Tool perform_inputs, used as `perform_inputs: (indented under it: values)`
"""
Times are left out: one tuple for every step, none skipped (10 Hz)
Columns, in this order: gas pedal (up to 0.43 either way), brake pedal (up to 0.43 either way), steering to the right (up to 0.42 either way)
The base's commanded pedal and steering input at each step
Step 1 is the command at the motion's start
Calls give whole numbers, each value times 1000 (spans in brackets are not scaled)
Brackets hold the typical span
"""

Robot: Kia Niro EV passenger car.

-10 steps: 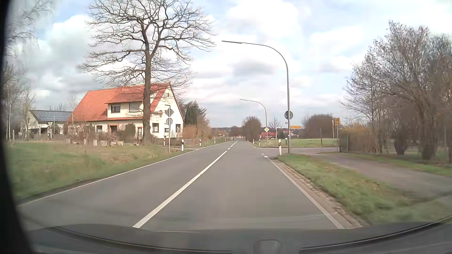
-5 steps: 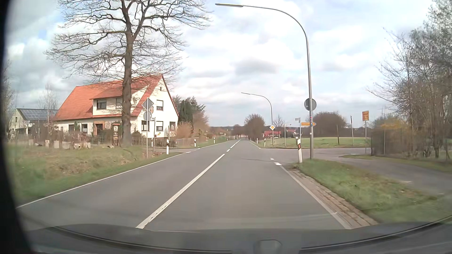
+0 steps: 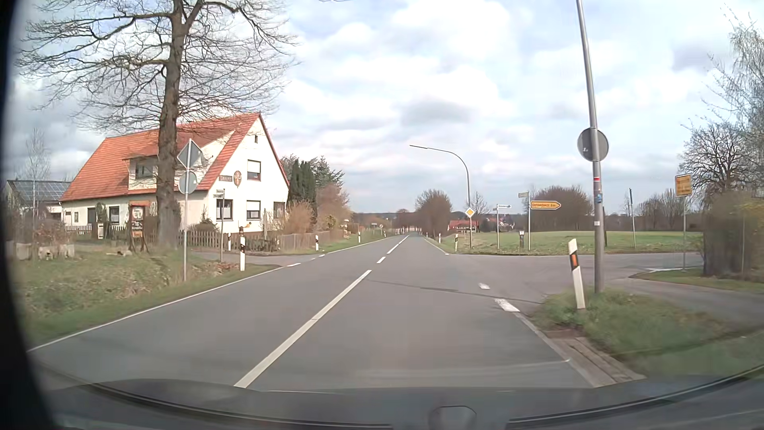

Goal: Follow the waypoints while adhering to traffic rules and regulations

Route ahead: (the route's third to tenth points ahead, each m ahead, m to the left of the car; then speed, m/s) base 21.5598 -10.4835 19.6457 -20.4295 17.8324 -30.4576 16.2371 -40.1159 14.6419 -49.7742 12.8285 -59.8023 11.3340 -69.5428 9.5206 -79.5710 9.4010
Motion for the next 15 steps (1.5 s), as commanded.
perform_inputs:
  values:
    - [0, 366, 11]
    - [0, 366, 16]
    - [0, 366, 34]
    - [0, 366, 64]
    - [0, 366, 95]
    - [0, 360, 135]
    - [0, 354, 176]
    - [0, 323, 227]
    - [0, 293, 255]
    - [0, 250, 274]
    - [0, 171, 294]
    - [0, 0, 320]
    - [0, 0, 354]
    - [0, 0, 383]
    - [0, 0, 412]
